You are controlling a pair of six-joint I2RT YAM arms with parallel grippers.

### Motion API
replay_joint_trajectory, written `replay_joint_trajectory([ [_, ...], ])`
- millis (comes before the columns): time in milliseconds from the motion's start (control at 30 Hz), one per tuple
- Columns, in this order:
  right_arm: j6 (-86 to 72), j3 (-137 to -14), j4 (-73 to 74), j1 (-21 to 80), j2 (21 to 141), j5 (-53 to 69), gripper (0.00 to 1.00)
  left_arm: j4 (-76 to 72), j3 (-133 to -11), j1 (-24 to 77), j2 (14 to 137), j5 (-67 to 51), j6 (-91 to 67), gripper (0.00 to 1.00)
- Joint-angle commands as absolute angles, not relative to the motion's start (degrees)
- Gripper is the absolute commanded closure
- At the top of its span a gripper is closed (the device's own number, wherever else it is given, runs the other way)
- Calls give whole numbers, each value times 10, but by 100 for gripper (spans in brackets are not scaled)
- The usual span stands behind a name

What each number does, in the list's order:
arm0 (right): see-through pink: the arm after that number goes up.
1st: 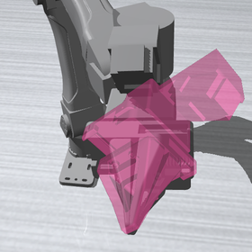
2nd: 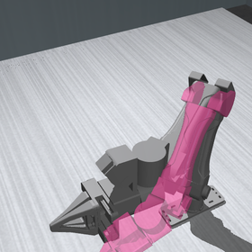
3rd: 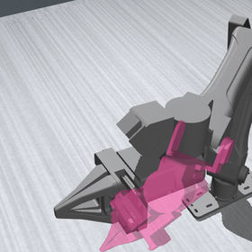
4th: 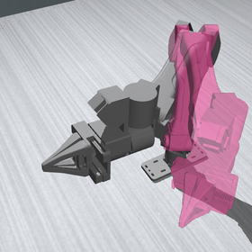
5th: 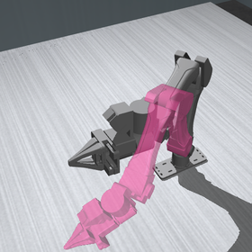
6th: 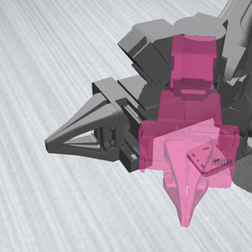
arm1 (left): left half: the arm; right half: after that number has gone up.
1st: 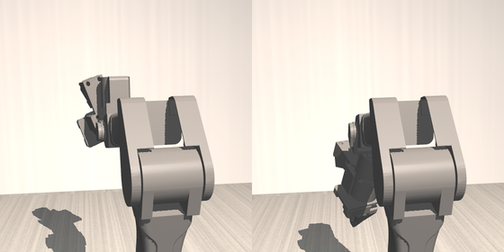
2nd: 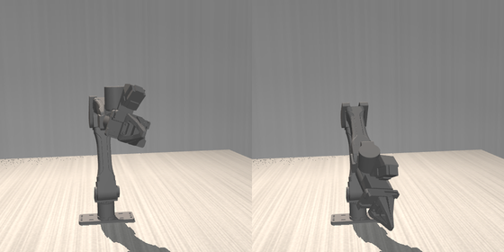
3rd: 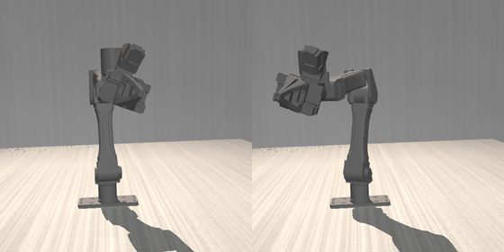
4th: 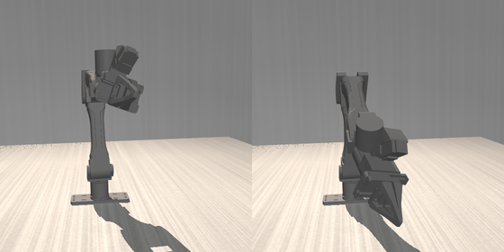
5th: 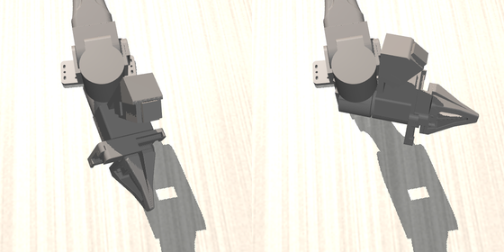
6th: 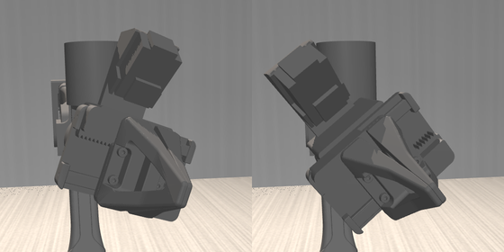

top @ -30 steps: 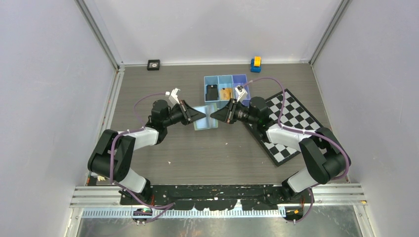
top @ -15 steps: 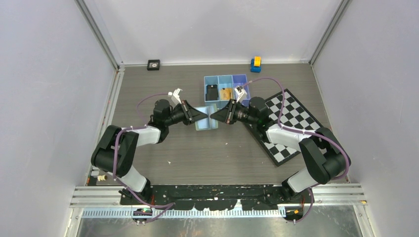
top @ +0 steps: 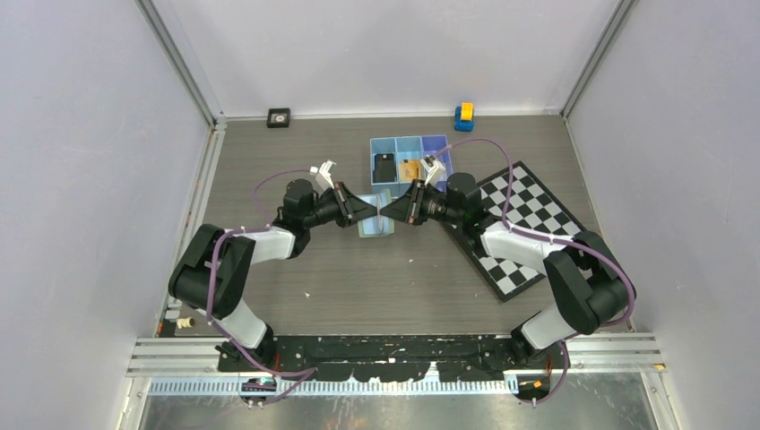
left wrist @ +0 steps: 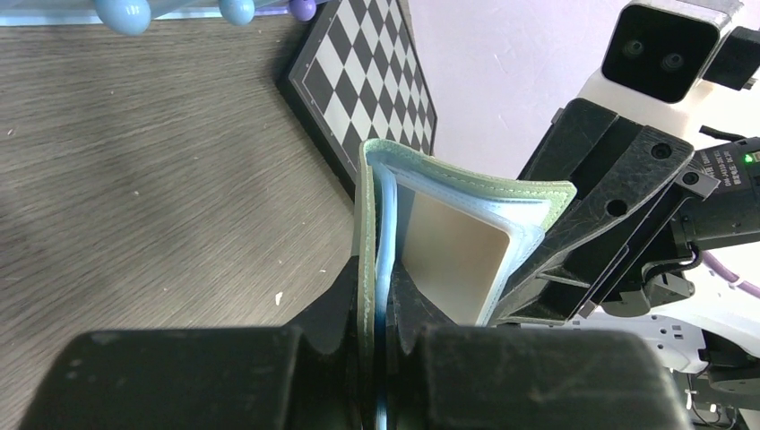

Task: Take the credit cards out of the card holder
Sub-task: Remove the credit card from the card holder.

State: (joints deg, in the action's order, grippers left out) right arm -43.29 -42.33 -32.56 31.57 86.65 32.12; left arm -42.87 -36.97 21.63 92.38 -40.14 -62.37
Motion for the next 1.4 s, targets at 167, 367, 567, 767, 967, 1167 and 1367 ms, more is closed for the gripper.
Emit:
replay_joint_trajectory([
  [167,-404,-434,-272,320,836,245,100,-435,-389,231,888,-416,-602,86],
  [367,-412,-431,-278,313,837,245,100,-432,-377,229,866,-402,-594,53],
  [567,-418,-430,-287,313,841,253,99,-465,-366,229,862,-407,-598,43],
  [767,-430,-430,-317,312,851,288,99,-461,-370,229,868,-407,-598,47],
  [967,-440,-424,-347,313,850,308,100,-415,-376,229,864,-394,-579,42],
  [1167,-441,-423,-350,313,848,311,100,-341,-386,229,845,-366,-543,47],
  [1367,-443,-421,-346,313,846,299,99,-349,-386,229,848,-368,-549,61],
])
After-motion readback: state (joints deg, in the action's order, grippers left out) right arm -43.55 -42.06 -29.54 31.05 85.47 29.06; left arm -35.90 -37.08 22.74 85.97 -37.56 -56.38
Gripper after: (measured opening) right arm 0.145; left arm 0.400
